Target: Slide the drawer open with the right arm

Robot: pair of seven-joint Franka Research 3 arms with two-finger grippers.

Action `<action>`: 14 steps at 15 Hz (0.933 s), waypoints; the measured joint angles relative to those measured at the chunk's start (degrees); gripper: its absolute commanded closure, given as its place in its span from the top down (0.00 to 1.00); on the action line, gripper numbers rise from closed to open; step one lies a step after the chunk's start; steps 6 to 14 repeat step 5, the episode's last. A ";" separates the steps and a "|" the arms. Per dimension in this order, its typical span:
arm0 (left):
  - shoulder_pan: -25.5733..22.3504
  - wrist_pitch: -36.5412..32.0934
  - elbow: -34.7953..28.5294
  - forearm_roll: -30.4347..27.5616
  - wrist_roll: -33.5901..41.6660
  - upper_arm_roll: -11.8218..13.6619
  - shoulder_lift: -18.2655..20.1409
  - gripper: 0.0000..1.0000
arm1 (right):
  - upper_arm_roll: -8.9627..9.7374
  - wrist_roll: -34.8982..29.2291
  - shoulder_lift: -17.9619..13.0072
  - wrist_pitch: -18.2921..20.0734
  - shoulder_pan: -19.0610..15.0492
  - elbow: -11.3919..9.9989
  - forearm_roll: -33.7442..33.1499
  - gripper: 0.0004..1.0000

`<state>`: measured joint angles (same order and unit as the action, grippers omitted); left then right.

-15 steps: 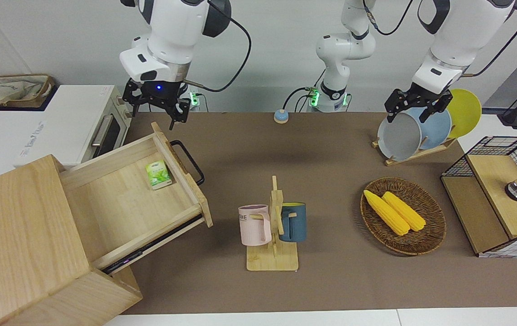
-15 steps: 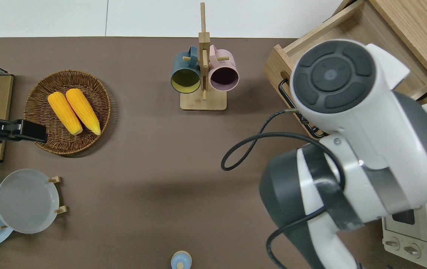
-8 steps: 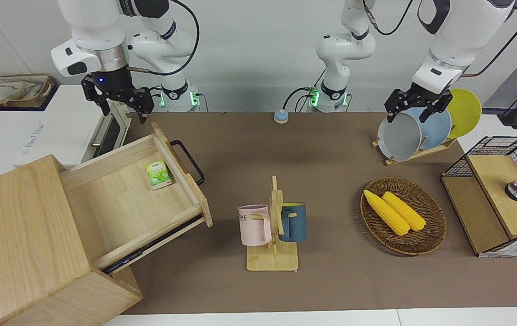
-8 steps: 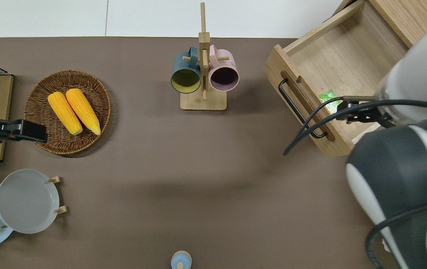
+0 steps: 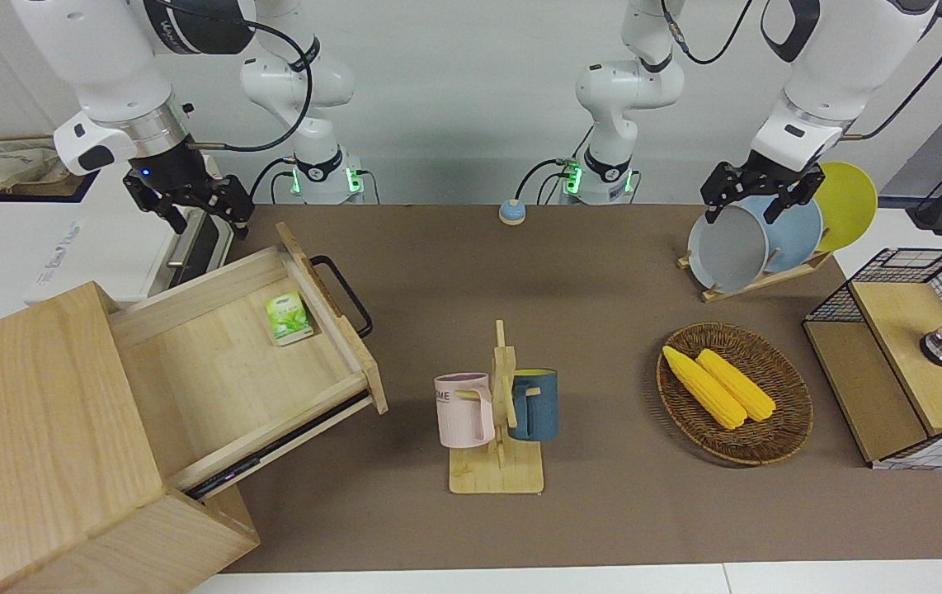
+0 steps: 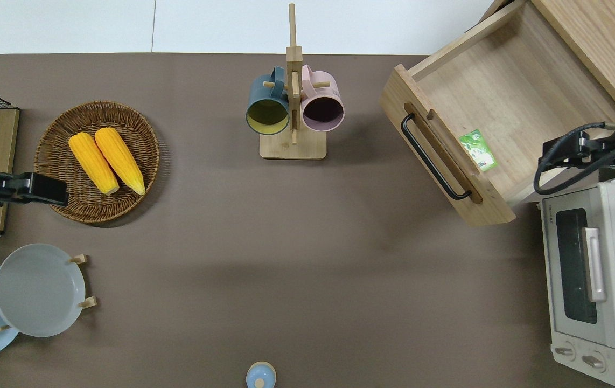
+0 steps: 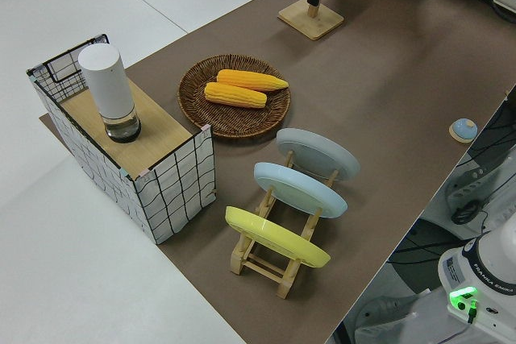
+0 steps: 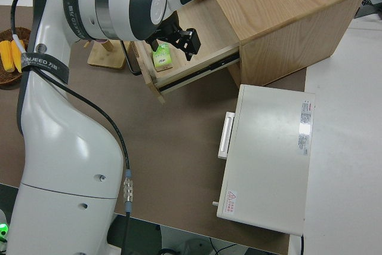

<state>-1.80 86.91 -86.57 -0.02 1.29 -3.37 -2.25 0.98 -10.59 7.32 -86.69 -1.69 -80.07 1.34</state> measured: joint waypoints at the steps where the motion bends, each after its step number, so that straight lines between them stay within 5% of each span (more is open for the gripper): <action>1: 0.00 0.00 0.00 0.00 0.00 0.00 0.00 0.99 | 0.00 0.00 0.00 -0.02 0.00 -0.16 0.00 0.99; 14: 0.00 0.00 0.00 0.00 0.00 0.00 0.00 0.99 | 0.04 0.01 0.01 -0.20 0.00 -0.92 -0.27 0.99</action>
